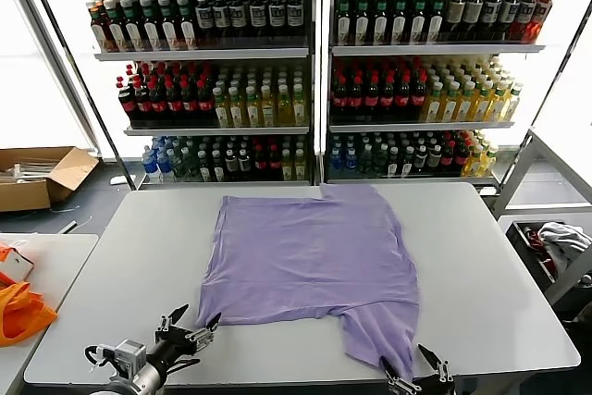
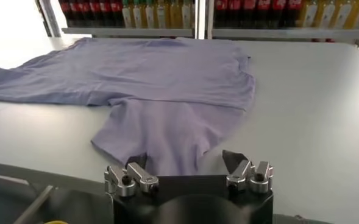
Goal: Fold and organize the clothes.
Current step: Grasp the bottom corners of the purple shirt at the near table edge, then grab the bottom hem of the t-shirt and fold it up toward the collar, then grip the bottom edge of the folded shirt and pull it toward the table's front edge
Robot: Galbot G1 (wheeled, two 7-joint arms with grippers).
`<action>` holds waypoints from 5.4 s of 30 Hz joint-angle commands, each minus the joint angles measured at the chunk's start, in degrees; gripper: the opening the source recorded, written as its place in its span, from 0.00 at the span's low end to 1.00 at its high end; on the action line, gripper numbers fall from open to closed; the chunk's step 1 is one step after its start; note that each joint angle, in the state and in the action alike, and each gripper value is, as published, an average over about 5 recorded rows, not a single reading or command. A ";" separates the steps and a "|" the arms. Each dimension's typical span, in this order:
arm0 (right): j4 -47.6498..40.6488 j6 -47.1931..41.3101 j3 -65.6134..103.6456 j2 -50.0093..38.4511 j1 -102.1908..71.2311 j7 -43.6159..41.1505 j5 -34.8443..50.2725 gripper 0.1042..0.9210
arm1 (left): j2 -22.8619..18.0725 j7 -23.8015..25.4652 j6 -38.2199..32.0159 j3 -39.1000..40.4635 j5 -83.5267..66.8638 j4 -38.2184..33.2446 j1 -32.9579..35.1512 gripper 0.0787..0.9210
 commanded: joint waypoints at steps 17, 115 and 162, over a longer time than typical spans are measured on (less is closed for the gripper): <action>-0.17 2.44 -1.23 0.11 2.77 -2.72 1.78 0.03 | 0.46 -0.59 0.90 1.22 0.58 -2.09 1.50 0.06; -9.53 -4.31 -2.64 -4.65 26.31 10.37 -0.11 0.83 | 13.19 5.17 8.75 3.91 -8.53 5.03 -14.27 0.76; -13.93 -7.74 -6.94 -2.26 27.83 12.39 8.85 0.02 | 8.90 3.08 9.32 6.44 -11.75 9.66 -16.75 0.06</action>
